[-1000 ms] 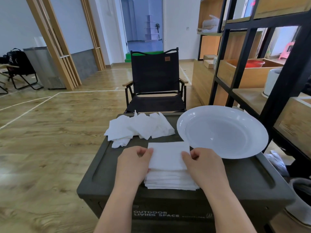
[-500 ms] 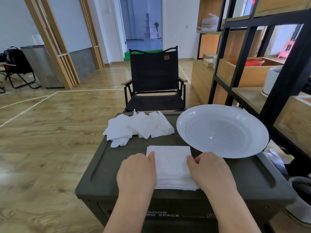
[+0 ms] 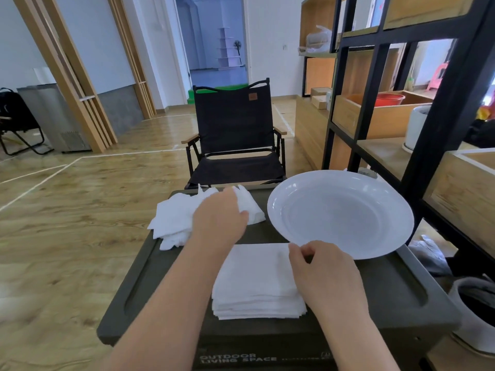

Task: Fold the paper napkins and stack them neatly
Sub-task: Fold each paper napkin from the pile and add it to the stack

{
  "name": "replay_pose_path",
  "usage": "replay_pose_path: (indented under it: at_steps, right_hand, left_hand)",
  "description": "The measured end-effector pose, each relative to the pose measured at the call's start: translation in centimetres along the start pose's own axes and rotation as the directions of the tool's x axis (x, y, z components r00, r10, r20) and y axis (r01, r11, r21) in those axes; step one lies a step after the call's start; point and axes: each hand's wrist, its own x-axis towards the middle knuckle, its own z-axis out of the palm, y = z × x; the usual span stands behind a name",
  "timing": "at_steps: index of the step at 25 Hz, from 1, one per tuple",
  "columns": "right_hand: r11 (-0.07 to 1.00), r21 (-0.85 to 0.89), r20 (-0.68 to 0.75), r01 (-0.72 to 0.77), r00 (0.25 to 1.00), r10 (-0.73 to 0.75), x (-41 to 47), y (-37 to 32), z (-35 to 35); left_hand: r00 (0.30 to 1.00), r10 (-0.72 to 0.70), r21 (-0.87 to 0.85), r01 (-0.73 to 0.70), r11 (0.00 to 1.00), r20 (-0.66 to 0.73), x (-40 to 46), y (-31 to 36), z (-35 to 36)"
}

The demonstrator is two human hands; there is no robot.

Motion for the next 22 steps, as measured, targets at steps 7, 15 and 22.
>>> replay_pose_path:
  at_steps: [7,15,22]
  right_hand:
    - [0.987,0.158,-0.069,0.024,0.998,-0.013,1.0,0.3,-0.2]
    - [0.907,0.398,-0.039,0.138,0.99,-0.133,0.2,-1.1,-1.2]
    - [0.747,0.665,0.272,0.016,0.926,-0.262,-0.9,-2.4,-2.4]
  left_hand:
    - [0.968,-0.093,0.122,0.065,0.99,0.234,6.2,3.6,5.5]
    - [0.973,-0.066,-0.388,-0.026,0.921,-0.222,-1.6,0.7,-3.6]
    - [0.992,-0.035,-0.903,-0.095,0.419,-0.121,-8.6,-2.2,-6.7]
